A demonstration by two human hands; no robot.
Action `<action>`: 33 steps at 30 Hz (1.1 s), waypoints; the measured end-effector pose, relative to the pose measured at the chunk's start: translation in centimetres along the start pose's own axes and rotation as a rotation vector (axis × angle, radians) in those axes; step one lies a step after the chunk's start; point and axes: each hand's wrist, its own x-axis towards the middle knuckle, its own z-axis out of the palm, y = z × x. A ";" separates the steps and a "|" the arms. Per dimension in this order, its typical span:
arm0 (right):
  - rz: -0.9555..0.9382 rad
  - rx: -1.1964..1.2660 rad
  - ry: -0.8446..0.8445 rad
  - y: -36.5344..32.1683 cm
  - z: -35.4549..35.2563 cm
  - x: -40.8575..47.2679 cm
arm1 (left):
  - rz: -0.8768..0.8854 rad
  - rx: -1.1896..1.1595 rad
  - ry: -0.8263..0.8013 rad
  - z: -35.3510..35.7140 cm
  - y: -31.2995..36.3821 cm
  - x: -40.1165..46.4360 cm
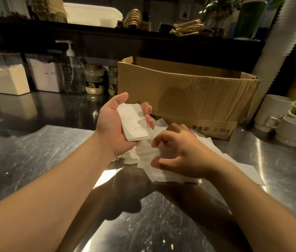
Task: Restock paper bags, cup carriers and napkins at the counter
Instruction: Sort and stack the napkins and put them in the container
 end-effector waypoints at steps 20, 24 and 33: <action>-0.157 -0.227 0.266 -1.8 3.5 1.1 | 0.017 0.036 0.002 -0.2 0.1 0.3; -0.204 -0.293 0.373 -1.3 4.2 1.5 | 0.021 0.035 0.013 -0.3 0.1 0.4; -0.243 -0.109 0.409 -1.0 3.3 1.0 | 0.035 0.027 0.052 -0.5 0.1 0.4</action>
